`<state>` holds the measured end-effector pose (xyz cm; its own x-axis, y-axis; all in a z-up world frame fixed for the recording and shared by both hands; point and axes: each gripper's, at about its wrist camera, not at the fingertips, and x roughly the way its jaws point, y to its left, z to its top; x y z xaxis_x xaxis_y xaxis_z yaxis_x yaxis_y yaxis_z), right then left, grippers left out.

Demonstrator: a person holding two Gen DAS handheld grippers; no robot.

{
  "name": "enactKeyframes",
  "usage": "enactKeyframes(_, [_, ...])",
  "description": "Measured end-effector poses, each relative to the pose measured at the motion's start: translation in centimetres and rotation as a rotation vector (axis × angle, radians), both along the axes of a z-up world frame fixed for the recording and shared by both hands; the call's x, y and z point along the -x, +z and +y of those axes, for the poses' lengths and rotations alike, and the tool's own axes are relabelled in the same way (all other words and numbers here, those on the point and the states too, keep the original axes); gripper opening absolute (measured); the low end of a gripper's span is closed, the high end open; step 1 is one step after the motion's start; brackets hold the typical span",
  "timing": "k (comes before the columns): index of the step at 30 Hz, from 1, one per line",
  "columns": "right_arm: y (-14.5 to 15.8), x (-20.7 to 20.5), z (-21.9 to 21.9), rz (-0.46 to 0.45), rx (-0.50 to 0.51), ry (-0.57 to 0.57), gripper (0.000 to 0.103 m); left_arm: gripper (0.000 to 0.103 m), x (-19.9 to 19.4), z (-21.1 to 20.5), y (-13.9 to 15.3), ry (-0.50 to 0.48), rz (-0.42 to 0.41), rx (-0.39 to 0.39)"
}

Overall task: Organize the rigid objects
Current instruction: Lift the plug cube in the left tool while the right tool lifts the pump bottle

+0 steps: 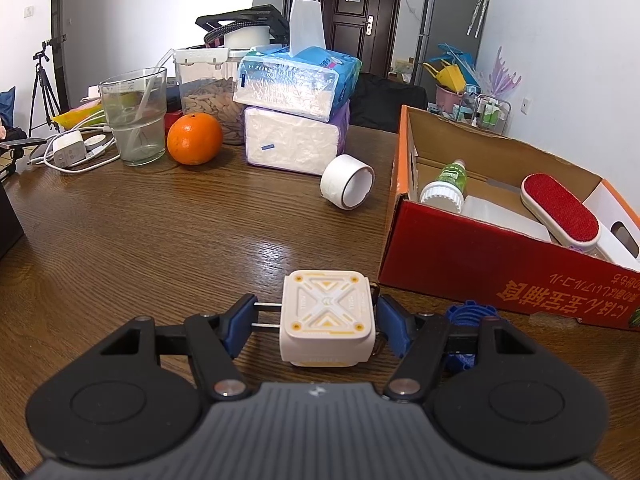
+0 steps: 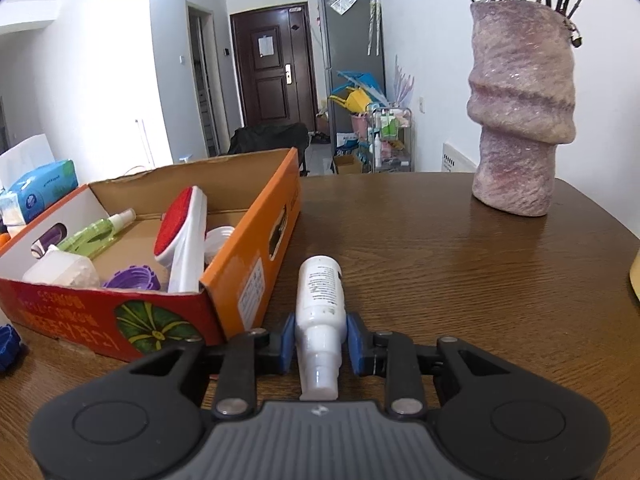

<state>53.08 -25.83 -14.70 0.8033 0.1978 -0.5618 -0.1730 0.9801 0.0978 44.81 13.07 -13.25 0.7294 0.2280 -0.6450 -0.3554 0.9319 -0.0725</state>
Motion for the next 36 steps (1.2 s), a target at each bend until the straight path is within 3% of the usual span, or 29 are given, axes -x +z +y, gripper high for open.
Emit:
enactKeyframes(22, [1.4, 8.9, -1.2, -0.066, -0.042, -0.112, 0.026, 0.067, 3.5, 0.2, 1.4, 0.032, -0.063, -0.012])
enactKeyframes(36, [2.6, 14.5, 1.7, -0.107, -0.047, -0.046, 0.026, 0.067, 8.2, -2.1, 2.9, -0.002, -0.118, -0.027])
